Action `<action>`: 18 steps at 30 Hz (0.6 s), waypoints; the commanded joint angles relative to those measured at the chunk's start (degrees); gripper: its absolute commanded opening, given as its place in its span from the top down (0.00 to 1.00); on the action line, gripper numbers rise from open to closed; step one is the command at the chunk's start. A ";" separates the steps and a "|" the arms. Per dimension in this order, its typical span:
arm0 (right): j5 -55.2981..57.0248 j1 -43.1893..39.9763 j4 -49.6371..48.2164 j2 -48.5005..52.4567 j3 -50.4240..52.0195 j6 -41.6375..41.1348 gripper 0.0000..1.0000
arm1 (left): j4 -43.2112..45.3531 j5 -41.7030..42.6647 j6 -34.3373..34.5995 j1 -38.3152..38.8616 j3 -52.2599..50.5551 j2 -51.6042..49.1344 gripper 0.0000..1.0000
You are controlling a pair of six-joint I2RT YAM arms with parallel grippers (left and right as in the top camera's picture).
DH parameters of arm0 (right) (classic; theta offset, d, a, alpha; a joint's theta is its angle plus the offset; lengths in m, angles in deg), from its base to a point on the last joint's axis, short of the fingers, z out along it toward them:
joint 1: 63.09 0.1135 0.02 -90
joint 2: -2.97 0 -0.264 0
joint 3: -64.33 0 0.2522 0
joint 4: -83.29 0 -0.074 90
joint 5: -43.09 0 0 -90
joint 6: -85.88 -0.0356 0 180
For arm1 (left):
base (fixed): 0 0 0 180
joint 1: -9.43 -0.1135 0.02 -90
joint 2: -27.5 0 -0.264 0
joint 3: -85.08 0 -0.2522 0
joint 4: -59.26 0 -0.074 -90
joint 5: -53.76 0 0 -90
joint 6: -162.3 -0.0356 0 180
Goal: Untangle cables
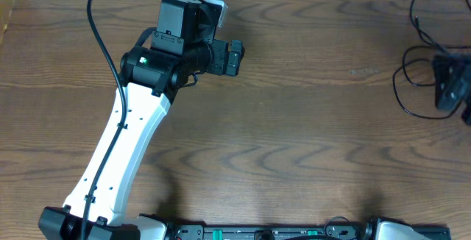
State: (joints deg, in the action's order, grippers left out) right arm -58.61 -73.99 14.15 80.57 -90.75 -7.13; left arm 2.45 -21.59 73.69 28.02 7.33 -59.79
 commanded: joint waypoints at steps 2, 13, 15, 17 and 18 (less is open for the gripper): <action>1.11 0.35 0.17 -2.58 -0.22 0.63 0.01 | 0.00 -0.39 -0.92 -0.26 0.09 0.04 0.02; 3.30 4.00 -1.57 -8.52 5.55 2.43 0.01 | 0.00 -0.39 -0.94 -0.26 0.09 0.04 0.02; 5.09 6.10 -5.01 -11.17 10.73 2.43 0.01 | 0.00 -0.39 -0.92 -0.26 0.09 0.04 0.02; 6.73 7.82 -10.16 -14.60 17.62 2.43 0.01 | 0.00 -0.39 -0.92 -0.26 0.09 0.04 0.02; 7.65 8.57 -13.44 -16.79 21.94 2.45 0.01 | 0.00 -0.37 -0.94 -0.26 0.09 0.04 0.02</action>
State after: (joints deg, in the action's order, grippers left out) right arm -54.74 -67.78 5.47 68.37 -77.57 -5.77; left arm 2.45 -21.61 73.69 28.02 7.33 -59.79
